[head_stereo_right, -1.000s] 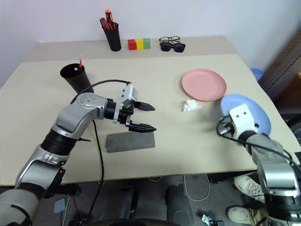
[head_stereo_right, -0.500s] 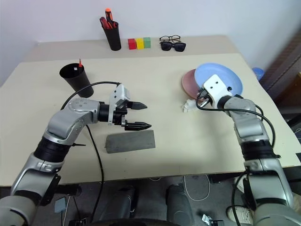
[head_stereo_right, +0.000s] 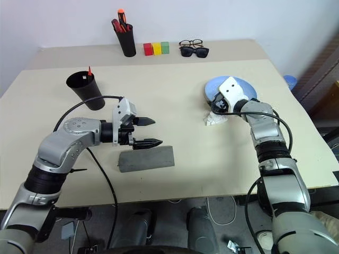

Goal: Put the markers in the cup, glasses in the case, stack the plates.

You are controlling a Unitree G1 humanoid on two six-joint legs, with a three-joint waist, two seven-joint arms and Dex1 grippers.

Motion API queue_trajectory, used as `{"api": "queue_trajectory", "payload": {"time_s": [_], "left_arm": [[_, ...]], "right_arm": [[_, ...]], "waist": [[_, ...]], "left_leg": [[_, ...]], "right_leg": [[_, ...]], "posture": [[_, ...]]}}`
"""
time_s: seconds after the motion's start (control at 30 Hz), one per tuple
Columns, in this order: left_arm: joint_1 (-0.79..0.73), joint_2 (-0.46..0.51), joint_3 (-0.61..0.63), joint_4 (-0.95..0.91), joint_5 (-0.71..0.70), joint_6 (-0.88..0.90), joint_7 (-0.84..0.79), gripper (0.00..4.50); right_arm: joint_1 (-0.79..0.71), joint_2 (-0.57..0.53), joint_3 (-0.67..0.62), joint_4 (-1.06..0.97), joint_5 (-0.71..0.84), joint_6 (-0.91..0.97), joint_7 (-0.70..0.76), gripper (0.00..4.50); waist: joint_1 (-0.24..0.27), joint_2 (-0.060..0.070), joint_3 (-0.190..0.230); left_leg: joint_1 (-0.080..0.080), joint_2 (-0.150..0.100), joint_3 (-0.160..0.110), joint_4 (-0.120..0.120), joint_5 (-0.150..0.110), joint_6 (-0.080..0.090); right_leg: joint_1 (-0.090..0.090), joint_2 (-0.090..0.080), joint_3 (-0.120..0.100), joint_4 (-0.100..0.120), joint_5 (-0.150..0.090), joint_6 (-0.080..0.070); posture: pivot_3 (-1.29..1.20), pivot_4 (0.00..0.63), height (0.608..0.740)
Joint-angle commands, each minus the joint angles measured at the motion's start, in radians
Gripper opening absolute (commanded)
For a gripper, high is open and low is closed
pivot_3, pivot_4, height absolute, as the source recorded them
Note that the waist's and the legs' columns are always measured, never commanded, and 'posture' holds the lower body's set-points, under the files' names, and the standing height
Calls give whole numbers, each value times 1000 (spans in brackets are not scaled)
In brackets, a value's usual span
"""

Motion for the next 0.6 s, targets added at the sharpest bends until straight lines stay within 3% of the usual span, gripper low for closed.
{"api": "queue_trajectory", "payload": {"time_s": [0.03,0.17,0.27,0.6], "left_arm": [[-5,-2,27,-24,-23,-1,8,4500],[-12,-5,30,-4,-23,-6,9,4500],[-16,-5,31,7,-23,-12,9,4500],[-6,17,62,-7,-33,-1,26,4500]], "right_arm": [[115,-36,-85,-296,167,258,71,3446],[263,-55,-135,-538,303,491,92,3446],[324,-55,-132,-601,315,533,78,3446],[274,31,-46,-378,202,369,26,3446]], "waist": [[6,0,0],[5,0,0],[-4,0,0],[-2,0,0]], "left_leg": [[0,0,-1,0,0,0],[0,0,-2,0,0,0],[0,0,0,1,0,0],[1,0,1,3,1,0]], "right_leg": [[0,0,0,0,0,0],[1,0,-1,0,0,0],[1,0,0,0,0,0],[2,1,0,0,2,-2]], "posture": [[0,150,740],[0,150,740],[0,150,740],[0,150,740]]}}
